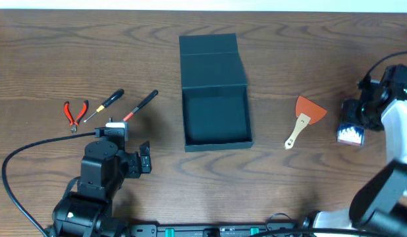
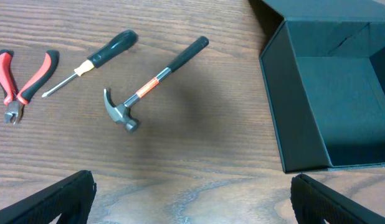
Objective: Pack container
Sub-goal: 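Carry the case into the green box and release it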
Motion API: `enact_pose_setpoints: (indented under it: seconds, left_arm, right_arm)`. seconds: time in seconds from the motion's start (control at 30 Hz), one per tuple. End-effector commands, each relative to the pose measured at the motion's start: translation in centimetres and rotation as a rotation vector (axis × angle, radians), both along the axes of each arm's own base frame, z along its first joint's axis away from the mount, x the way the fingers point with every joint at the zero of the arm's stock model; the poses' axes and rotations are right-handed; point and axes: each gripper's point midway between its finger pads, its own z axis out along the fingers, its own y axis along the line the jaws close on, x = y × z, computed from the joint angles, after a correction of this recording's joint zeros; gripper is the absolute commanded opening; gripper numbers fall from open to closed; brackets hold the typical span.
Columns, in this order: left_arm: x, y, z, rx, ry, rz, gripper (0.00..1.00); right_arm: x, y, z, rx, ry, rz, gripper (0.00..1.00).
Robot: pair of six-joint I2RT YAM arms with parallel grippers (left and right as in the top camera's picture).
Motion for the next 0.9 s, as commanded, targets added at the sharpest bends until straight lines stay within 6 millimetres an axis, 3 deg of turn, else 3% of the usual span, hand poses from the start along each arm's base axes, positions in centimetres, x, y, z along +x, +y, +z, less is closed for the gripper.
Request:
enact_pose_setpoints:
  seconds: [0.0, 0.17, 0.27, 0.4, 0.57, 0.67, 0.87]
  left_arm:
    - [0.3, 0.0, 1.1, -0.001, -0.028, 0.006, 0.98]
    - [0.3, 0.0, 1.1, -0.001, -0.028, 0.006, 0.99]
    - [0.3, 0.0, 1.1, -0.001, -0.028, 0.006, 0.99]
    - [0.3, -0.2, 1.1, -0.008, -0.025, -0.002, 0.99]
    - [0.1, -0.2, 0.9, -0.008, -0.018, -0.004, 0.98]
    - [0.1, -0.5, 0.9, -0.019, -0.015, -0.017, 0.98]
    - [0.0, -0.5, 0.9, -0.022, -0.011, -0.022, 0.98]
  right_arm:
    - [2.2, 3.7, 6.1, -0.017, -0.154, 0.099, 0.01]
    - [3.0, 10.8, 11.6, -0.038, -0.232, 0.332, 0.01]
    - [3.0, 15.9, 13.8, -0.043, -0.258, 0.510, 0.01]
    - [2.3, 22.5, 15.2, -0.049, -0.297, 0.749, 0.01]
    - [-0.1, 30.2, 15.0, -0.085, -0.313, 1.109, 0.01]
    - [-1.6, 33.7, 14.2, -0.100, -0.306, 1.280, 0.01]
    - [-3.0, 38.0, 10.7, -0.130, -0.229, 1.518, 0.01]
